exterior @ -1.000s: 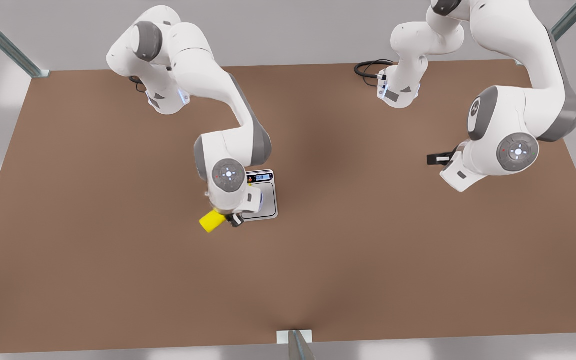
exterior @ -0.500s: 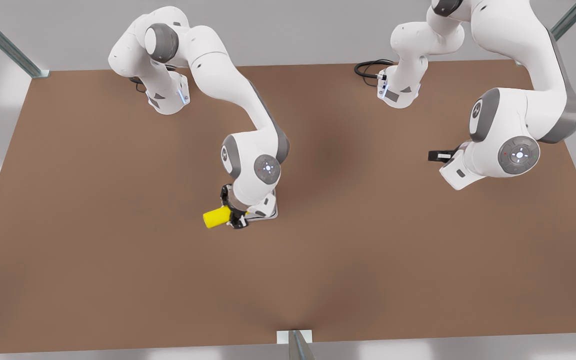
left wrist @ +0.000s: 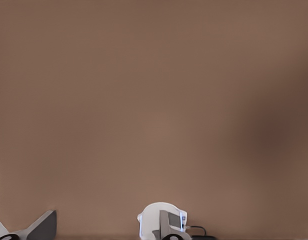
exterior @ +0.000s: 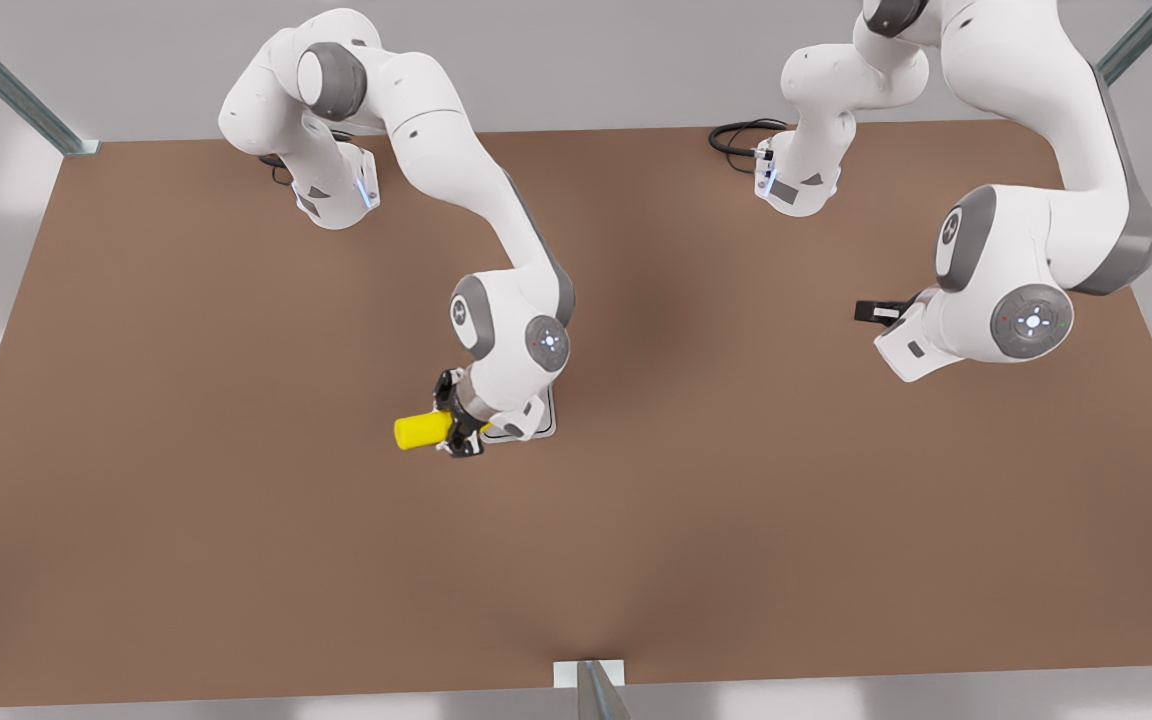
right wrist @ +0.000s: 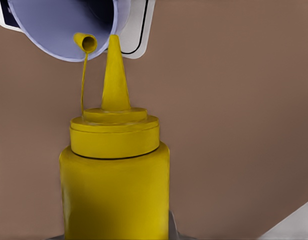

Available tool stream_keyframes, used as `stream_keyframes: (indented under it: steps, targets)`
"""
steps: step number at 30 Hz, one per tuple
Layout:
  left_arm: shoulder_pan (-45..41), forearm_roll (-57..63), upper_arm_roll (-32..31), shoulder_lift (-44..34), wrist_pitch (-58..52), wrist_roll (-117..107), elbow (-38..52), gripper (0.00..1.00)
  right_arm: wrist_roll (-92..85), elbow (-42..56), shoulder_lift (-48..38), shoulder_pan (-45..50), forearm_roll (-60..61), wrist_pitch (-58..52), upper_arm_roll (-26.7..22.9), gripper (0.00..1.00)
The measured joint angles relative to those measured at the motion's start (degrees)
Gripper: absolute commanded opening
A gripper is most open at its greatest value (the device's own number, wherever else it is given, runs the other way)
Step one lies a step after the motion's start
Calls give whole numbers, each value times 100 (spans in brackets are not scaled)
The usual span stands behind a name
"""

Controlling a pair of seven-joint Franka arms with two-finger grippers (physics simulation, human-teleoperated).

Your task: Move cup to the weight, pick up sauce bottle, pour sauce

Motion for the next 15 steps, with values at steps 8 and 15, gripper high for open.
stream_keyframes:
  steps: [8,15]
  targets:
    - [0,3,0,16,-18,75,0,100,222,-372,42,147,-135,207,13,56]
    - [-78,-2,-33,-6,-161,112,0,100,348,-481,38,208,-187,377,12,56]
